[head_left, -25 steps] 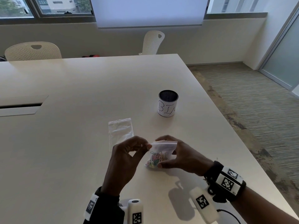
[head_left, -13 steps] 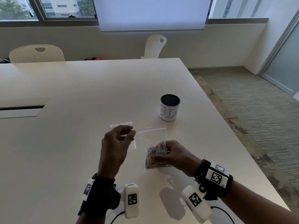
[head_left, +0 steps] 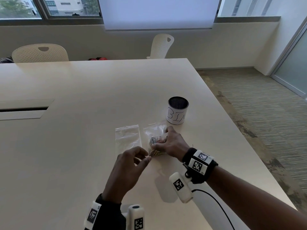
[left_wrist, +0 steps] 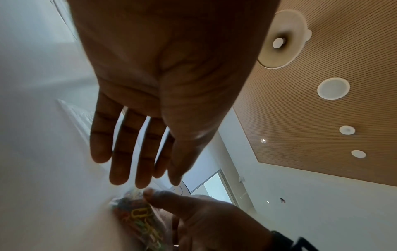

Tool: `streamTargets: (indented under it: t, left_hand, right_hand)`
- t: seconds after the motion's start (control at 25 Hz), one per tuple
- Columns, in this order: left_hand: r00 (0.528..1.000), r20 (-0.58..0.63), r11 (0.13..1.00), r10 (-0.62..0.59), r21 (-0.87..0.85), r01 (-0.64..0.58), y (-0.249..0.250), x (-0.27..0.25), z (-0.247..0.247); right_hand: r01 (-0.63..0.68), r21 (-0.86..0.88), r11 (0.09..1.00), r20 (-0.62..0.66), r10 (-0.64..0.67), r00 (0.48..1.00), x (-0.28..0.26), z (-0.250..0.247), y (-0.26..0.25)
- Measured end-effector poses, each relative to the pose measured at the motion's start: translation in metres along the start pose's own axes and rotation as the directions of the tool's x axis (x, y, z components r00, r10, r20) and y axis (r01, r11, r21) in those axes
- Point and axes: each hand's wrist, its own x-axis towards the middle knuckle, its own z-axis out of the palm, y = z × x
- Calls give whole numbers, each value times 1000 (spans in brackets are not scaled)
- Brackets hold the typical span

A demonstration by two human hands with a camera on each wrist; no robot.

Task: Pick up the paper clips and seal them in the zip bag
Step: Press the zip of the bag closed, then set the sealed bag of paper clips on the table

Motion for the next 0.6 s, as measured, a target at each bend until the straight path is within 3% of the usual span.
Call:
streamTargets:
  t: [0.08,0.16,0.28,0.4,0.6]
  left_hand:
    - [1000,6,1000,26,15,-27,-1,-4,0]
    - [996,47,994,77,73,-81,-3,-6,4]
    - [981,160,977,106,167,-133,-2,-7,14]
    - [977,187,966,107,212,-146,6,-13,15]
    - [983,169,963,71,245,-111,1,-36,-7]
  right_hand:
    - [47,-138,989,-18,-50,999,-7,-1,-3]
    - [150,-322,935,-75,-183,980,-14,3,-4]
    - [357,-450,819,62,-370,927,-18,10,-4]
    - [338,-484,807,243,-247,938,-15,18,3]
    - [296,-487,822,274,-178,945,-14,24,8]
